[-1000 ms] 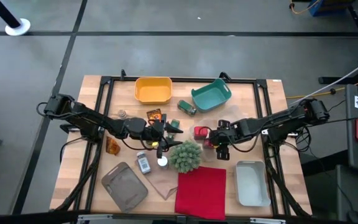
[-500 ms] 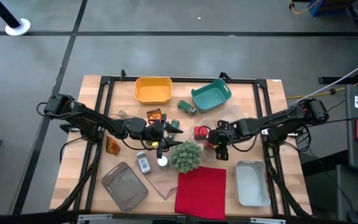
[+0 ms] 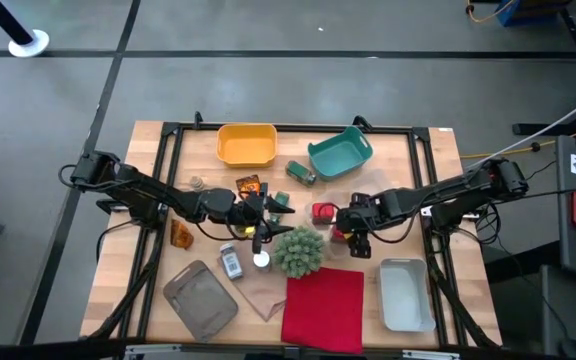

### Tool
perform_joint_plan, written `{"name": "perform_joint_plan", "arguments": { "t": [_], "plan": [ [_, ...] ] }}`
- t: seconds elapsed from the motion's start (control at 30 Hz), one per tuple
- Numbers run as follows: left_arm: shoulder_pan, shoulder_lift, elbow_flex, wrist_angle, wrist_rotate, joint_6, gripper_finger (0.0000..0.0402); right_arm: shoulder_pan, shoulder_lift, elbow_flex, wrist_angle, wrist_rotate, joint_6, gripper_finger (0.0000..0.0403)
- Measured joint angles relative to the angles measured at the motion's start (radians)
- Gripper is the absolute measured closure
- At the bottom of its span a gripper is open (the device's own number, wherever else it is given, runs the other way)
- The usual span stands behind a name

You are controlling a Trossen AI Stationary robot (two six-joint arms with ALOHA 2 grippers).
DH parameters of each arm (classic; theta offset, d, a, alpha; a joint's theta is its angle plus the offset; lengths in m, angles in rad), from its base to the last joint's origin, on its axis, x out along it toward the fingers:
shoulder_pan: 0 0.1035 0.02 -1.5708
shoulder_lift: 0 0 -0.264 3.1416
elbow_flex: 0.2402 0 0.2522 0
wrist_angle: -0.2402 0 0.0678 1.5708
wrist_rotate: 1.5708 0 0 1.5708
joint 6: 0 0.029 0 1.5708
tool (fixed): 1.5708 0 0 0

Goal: Sort spices by type
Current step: Put the yellow seasoning bottle into the yellow bin

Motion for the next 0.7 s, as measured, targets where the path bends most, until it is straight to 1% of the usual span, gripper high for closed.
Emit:
{"name": "perform_joint_plan", "arguments": {
  "t": [0.13, 0.23, 0.37, 0.43, 0.57, 0.7],
  "plan": [
    [0.026, -0.026, 0.000, -0.003, -0.001, -0.066, 0.0192, 0.000, -0.001, 0.073, -0.082, -0.001, -0.004, 0.0079],
    [0.041, -0.069, 0.000, -0.051, 0.000, -0.049, 0.0192, 0.000, -0.002, 0.123, -0.128, -0.001, -0.005, 0.0079],
    [0.050, -0.163, 0.000, -0.219, 0.000, 0.004, 0.0192, 0.000, -0.002, 0.179, -0.178, -0.001, -0.005, 0.0079],
    [0.050, -0.223, 0.000, -0.328, 0.000, 0.027, 0.0192, 0.000, -0.002, 0.200, -0.199, -0.001, -0.005, 0.0079],
    [0.045, -0.350, 0.000, -0.541, 0.000, 0.087, 0.0192, 0.000, -0.003, 0.222, -0.205, -0.001, -0.005, 0.0079],
    [0.037, -0.443, 0.000, -0.714, 0.000, 0.106, 0.0192, 0.000, -0.003, 0.226, -0.209, -0.001, -0.004, 0.0079]
  ]
}}
